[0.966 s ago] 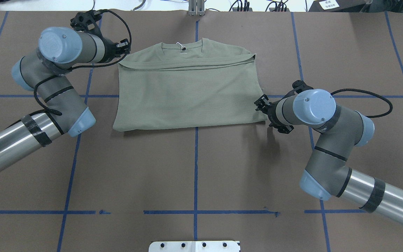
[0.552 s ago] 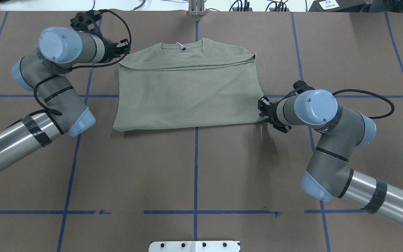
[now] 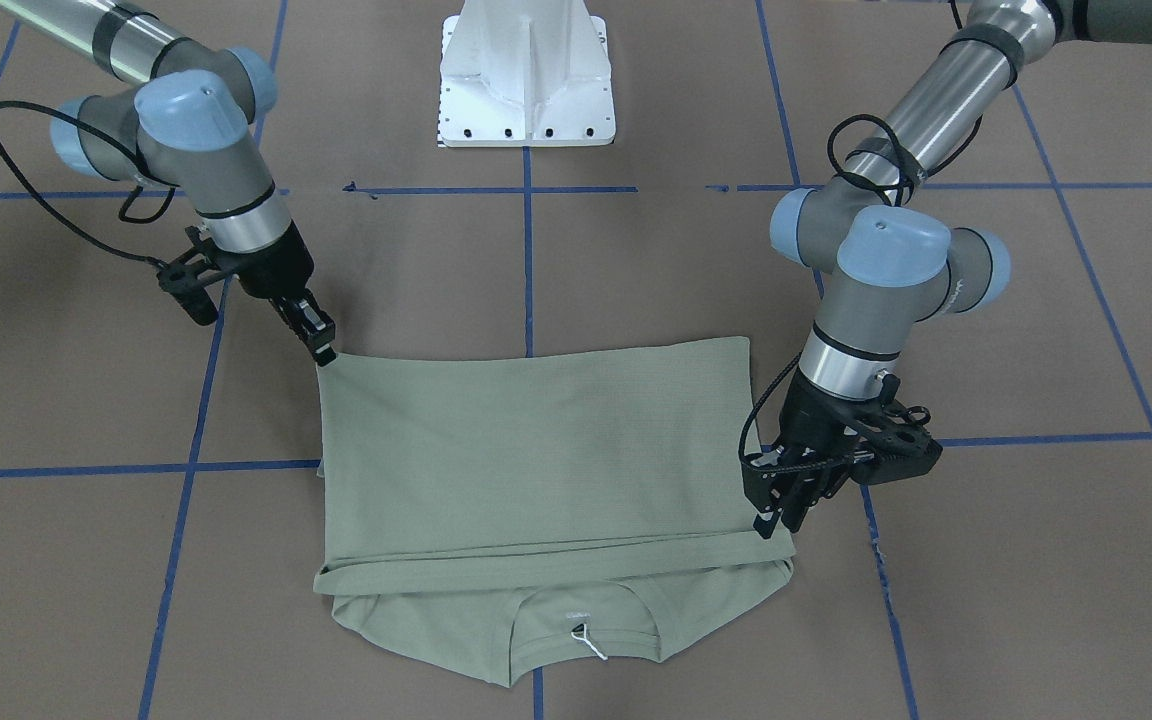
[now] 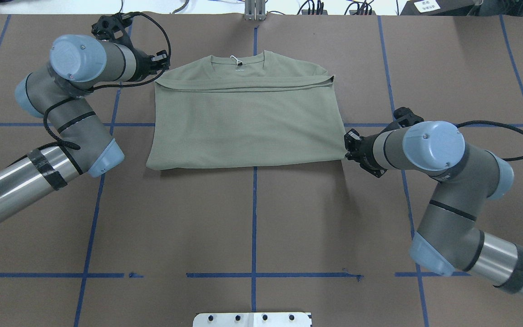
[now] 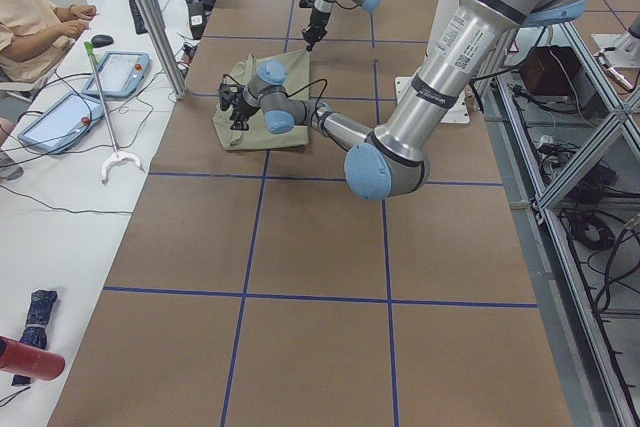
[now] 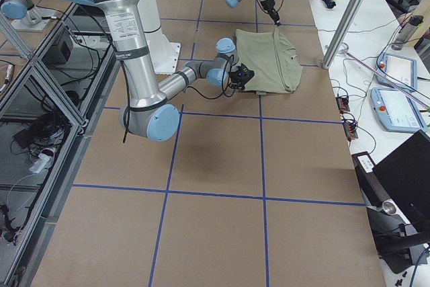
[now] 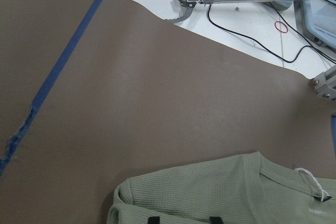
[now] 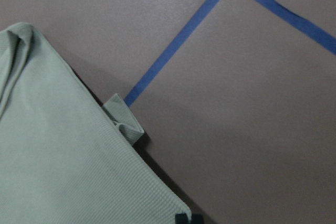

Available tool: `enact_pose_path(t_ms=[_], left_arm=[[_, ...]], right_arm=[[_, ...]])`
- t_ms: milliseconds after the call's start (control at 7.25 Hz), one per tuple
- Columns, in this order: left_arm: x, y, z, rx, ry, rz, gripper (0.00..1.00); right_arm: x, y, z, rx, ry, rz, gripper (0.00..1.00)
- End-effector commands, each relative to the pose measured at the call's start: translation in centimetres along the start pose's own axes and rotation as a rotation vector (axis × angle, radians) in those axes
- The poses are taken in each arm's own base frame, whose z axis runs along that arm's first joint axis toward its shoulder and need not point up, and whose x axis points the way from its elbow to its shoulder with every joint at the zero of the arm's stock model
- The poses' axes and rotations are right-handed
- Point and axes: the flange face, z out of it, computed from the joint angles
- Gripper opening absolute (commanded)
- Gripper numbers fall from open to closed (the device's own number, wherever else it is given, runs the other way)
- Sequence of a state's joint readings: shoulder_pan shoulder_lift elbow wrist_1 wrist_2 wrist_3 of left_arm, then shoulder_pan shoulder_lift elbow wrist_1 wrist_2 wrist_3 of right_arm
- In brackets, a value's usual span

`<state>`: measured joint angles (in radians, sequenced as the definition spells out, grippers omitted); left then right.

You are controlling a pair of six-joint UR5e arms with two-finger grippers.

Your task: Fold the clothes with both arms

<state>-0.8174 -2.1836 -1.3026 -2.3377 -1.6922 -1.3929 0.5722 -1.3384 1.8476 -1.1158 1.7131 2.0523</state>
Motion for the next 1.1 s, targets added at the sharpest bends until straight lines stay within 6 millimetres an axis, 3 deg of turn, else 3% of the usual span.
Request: enact_pose_path(t_ms=[0, 138, 276, 414, 552, 690, 828, 966], left_arm=[[0.4, 1.8, -2.8, -0.116, 0.066, 0.016, 0.66], [1.3, 3.3, -4.5, -0.223, 0.105, 0.023, 0.72], [1.9, 3.7, -5.8, -0.245, 0.134, 0.029, 1.0], [3.4, 4.3, -8.2, -0.268, 0.18, 0.018, 1.0], [1.9, 5.8, -9.8, -0.311, 0.193, 0.023, 1.0], [1.2, 6.4, -10.6, -0.338, 0.203, 0.027, 1.0], [1.3, 7.3, -10.7, -0.382, 0.214, 0.033, 1.0], [2.3, 8.4, -11.3, -0.391, 0.229, 0.034, 1.0]], right_arm=[[4.1, 7.2, -6.5, -0.071, 0.11, -0.042, 0.0], [5.7, 10.9, -9.7, -0.115, 0.201, -0.076, 0.0], [7.5, 14.1, -11.5, -0.166, 0.287, -0.116, 0.0], [9.0, 16.9, -12.4, -0.254, 0.35, -0.131, 0.0], [11.3, 20.0, -12.6, -0.332, 0.42, -0.148, 0.0], [14.1, 21.6, -12.3, -0.344, 0.478, -0.181, 0.0], [15.6, 22.5, -12.1, -0.339, 0.497, -0.206, 0.99], [15.9, 22.9, -12.2, -0.342, 0.497, -0.215, 1.0]])
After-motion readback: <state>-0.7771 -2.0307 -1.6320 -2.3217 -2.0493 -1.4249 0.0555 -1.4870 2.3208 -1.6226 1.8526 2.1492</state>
